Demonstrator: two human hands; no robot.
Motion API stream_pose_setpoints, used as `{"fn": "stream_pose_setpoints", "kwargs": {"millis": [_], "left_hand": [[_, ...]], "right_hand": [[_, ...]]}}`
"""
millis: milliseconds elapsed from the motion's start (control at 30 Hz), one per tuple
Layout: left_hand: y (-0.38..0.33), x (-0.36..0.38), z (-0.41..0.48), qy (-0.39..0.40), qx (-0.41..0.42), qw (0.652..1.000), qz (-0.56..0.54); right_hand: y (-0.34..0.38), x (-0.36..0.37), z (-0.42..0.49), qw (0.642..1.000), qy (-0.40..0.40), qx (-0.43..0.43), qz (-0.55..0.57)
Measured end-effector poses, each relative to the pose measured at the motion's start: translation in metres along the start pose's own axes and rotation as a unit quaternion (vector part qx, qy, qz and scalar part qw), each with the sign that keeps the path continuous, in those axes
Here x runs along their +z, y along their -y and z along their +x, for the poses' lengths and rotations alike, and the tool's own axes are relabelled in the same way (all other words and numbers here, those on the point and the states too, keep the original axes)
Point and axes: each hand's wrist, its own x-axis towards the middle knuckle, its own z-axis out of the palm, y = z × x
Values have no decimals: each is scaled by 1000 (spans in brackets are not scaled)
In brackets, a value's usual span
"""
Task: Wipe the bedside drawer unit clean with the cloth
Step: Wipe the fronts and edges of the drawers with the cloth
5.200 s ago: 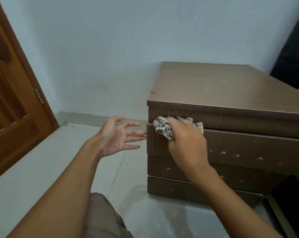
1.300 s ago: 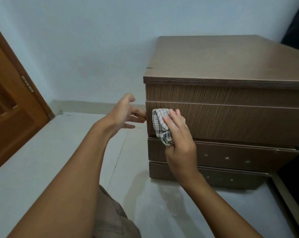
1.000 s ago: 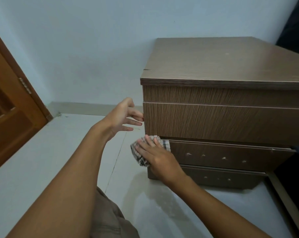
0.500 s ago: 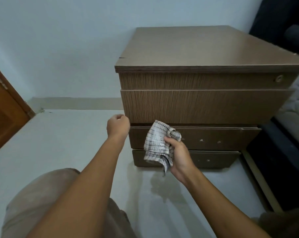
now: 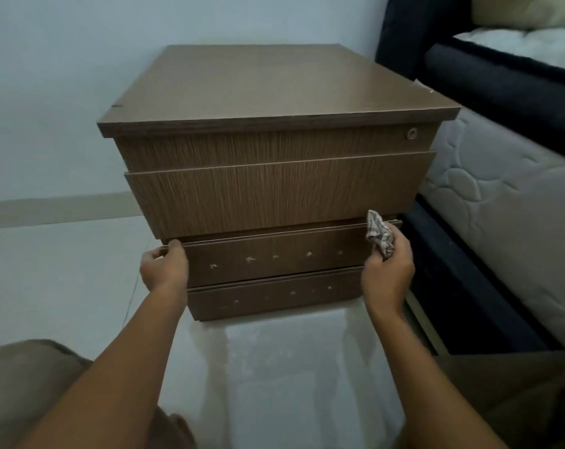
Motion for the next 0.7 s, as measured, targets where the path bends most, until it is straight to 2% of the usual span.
{"fn": "stream_pose_setpoints", "kwargs": {"millis": [67,133,300,500,700], "left_hand": [[0,0,2,-2,-1,1000,4],[1,-1,5,1,-4,1000,14],[3,-4,5,5,-8,1000,20],[3,-9,0,5,-11,1000,13],[3,-15,-1,22,-6,1000,15]], "right_hand": [[-9,-15,21,998,-46,-5,-41],[-16,-26,41,995,-56,-9,-77],[-26,-31,63,988,17,-38,-151],[-37,-25,58,982,67,-34,-173],[-29,-22,59,966,92,-104,-216]]}}
